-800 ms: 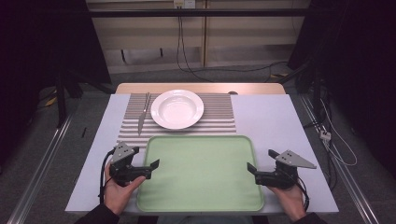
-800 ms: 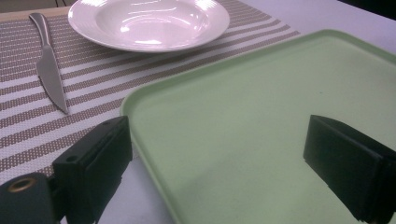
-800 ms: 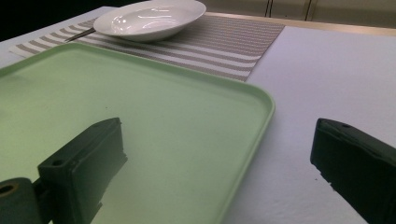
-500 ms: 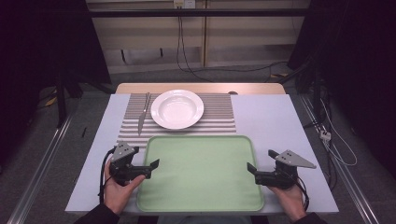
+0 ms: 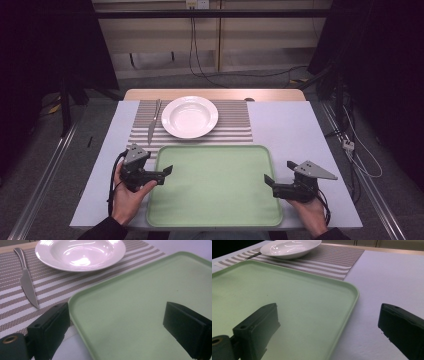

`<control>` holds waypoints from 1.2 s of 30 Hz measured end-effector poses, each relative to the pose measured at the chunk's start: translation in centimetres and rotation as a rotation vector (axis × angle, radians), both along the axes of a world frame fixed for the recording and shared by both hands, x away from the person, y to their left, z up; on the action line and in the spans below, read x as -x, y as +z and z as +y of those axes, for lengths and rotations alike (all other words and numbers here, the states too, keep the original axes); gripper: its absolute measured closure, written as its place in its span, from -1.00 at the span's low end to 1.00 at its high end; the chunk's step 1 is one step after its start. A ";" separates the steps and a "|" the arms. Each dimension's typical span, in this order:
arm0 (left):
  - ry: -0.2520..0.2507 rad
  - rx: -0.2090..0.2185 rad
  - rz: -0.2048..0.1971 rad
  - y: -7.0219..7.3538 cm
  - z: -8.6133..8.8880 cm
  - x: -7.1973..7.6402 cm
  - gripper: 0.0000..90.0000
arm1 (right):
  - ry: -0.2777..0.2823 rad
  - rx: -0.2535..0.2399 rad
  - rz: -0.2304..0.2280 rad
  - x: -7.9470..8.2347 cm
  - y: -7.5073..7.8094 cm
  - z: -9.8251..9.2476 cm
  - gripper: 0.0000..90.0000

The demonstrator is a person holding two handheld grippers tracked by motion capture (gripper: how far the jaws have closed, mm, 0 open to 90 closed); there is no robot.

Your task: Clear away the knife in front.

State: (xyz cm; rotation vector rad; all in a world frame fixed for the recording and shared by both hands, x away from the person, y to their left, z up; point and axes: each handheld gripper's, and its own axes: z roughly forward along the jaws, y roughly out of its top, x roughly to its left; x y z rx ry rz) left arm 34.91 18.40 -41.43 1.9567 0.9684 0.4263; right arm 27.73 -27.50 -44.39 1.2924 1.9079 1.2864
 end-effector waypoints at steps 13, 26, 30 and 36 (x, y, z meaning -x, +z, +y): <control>0.048 -0.019 0.053 0.3 1.2 -4.1 -0.82 | 0.010 0.001 0.016 -0.1 -0.2 0.1 -0.94; 0.079 -0.011 0.085 1.4 1.9 -8.6 -0.82 | 0.004 -0.007 0.027 -0.4 -0.5 -0.2 -0.94; 0.088 -0.015 0.083 1.6 2.0 -9.8 -0.79 | 0.007 -0.008 0.027 -0.5 -0.4 -0.1 -0.94; 0.104 -0.033 0.117 1.7 2.4 -12.0 -0.79 | 0.005 -0.008 0.022 -0.1 -0.3 -0.1 -0.94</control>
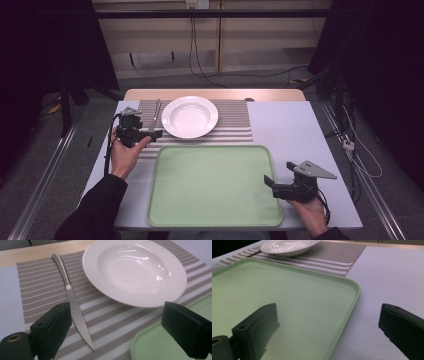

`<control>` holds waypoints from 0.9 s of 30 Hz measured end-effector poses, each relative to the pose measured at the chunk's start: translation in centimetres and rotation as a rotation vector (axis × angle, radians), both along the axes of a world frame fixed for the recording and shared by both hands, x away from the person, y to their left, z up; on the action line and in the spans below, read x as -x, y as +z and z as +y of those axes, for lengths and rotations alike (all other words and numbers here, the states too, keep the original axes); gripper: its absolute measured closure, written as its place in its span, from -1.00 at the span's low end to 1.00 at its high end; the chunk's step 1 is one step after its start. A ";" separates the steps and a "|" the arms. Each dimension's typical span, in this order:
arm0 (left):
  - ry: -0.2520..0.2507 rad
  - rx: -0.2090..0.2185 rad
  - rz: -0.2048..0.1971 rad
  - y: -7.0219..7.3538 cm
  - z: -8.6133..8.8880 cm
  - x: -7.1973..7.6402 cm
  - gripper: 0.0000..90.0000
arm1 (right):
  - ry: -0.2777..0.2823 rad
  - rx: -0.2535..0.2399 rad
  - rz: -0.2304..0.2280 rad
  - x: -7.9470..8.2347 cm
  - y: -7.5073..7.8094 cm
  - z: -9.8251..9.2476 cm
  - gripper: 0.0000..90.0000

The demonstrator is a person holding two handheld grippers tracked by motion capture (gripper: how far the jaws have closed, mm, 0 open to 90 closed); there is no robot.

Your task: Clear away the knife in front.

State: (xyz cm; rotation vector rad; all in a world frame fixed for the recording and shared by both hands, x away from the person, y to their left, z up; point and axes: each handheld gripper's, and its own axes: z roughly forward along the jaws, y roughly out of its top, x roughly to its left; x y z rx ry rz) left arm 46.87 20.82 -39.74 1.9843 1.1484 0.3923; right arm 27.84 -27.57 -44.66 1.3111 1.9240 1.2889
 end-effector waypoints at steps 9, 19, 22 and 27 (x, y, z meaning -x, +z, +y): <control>0.044 0.022 0.028 -0.4 1.0 -3.2 -0.73 | 0.001 -0.002 0.003 -0.2 -0.1 0.1 -0.94; 0.117 -0.016 0.034 -1.0 1.5 -6.6 -0.66 | -0.003 -0.001 0.008 -0.2 -0.2 -0.2 -0.94; 0.131 -0.036 0.036 -1.1 1.6 -7.7 -0.66 | -0.002 -0.003 0.009 -0.2 -0.2 -0.2 -0.95; 0.142 -0.057 0.044 -1.2 1.3 -9.3 -0.67 | -0.005 -0.007 0.011 -0.1 -0.2 -0.3 -0.94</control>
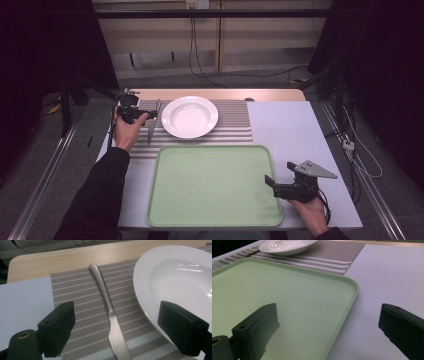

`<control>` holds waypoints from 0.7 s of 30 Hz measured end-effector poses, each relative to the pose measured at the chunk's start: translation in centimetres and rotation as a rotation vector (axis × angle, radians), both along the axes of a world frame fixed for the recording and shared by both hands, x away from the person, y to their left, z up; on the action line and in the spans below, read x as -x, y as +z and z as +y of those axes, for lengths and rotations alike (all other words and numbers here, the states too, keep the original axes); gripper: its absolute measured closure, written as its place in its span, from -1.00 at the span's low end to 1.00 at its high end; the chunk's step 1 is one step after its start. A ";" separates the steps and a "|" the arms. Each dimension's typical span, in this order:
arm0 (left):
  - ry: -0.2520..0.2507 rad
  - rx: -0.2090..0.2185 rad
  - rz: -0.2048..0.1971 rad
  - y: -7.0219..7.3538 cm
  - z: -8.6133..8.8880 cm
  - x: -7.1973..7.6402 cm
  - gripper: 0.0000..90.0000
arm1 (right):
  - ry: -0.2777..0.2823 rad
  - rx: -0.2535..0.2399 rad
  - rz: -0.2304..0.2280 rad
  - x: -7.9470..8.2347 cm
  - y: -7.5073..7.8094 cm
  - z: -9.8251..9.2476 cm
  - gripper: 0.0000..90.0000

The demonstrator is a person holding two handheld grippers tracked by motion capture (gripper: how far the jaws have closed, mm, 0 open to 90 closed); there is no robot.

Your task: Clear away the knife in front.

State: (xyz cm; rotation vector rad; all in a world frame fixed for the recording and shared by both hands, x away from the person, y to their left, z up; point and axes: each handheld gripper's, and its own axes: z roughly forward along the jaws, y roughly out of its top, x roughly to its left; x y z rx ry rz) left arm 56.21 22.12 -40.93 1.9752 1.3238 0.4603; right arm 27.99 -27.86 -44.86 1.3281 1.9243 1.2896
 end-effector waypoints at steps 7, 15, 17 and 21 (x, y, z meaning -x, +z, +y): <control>0.032 -0.045 0.004 -1.1 -0.7 -1.8 -0.61 | -0.001 0.004 -0.001 0.2 0.1 0.2 -0.94; 0.050 -0.043 0.050 -2.8 -0.6 -3.7 -0.20 | 0.003 0.002 0.000 0.2 0.1 0.2 -0.94; 0.062 -0.040 0.054 -3.6 -0.9 -4.1 0.03 | 0.005 0.002 -0.001 0.1 0.1 0.2 -0.94; 0.056 -0.042 0.074 -4.1 -1.1 -4.4 0.16 | 0.008 0.001 -0.001 0.1 0.0 0.2 -0.94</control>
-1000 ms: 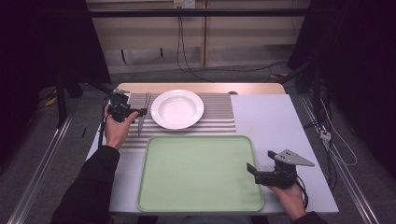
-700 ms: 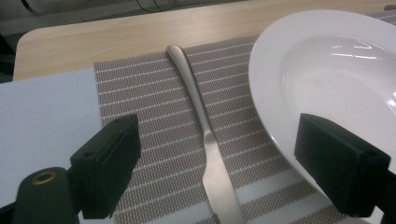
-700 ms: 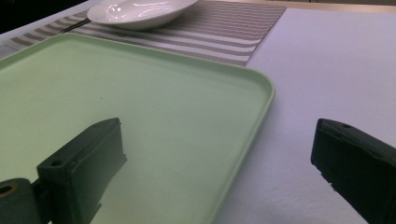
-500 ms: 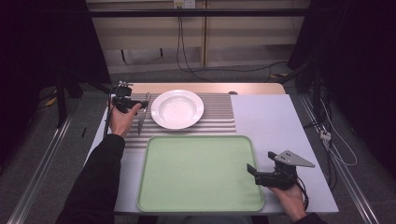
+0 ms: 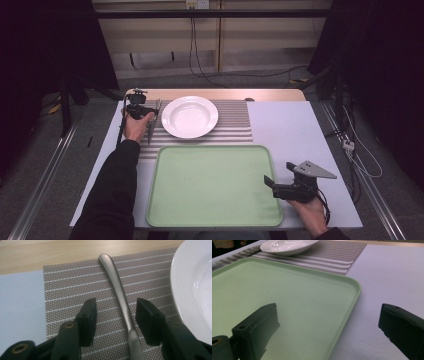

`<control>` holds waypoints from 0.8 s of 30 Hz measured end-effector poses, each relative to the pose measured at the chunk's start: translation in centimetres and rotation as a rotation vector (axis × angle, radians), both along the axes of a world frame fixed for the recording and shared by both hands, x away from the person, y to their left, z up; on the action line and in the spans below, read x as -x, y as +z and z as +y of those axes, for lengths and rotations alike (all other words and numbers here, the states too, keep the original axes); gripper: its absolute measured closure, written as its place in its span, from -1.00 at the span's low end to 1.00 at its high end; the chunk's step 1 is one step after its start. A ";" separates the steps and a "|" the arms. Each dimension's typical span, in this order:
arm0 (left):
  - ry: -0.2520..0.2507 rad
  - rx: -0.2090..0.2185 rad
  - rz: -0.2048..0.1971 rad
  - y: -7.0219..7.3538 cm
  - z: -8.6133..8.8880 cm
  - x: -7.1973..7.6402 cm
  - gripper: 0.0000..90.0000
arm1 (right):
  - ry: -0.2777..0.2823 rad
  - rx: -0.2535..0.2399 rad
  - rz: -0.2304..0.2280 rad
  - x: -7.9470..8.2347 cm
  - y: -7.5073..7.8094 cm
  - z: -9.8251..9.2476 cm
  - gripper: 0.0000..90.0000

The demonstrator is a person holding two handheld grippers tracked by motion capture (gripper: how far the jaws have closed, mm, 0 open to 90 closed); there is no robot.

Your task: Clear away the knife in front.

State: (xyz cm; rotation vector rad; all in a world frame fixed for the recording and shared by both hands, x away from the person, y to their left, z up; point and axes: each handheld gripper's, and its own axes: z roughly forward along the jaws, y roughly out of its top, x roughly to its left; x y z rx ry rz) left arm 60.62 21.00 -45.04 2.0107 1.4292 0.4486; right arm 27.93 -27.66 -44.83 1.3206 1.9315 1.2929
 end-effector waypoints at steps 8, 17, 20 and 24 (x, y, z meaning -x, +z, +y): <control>-0.004 -0.026 0.040 -0.2 -1.0 -0.7 0.49 | 0.001 0.002 0.000 0.0 0.0 0.0 -0.94; 0.019 -0.028 0.090 0.1 -1.6 -1.3 0.69 | 0.004 -0.001 0.005 0.0 0.0 0.0 -0.94; 0.024 -0.017 0.103 0.2 -1.6 -1.2 0.73 | 0.006 0.000 0.003 0.0 0.0 0.0 -0.94; 0.017 -0.012 0.118 0.3 -1.4 -1.1 0.77 | 0.005 0.002 0.005 0.0 -0.1 0.0 -0.94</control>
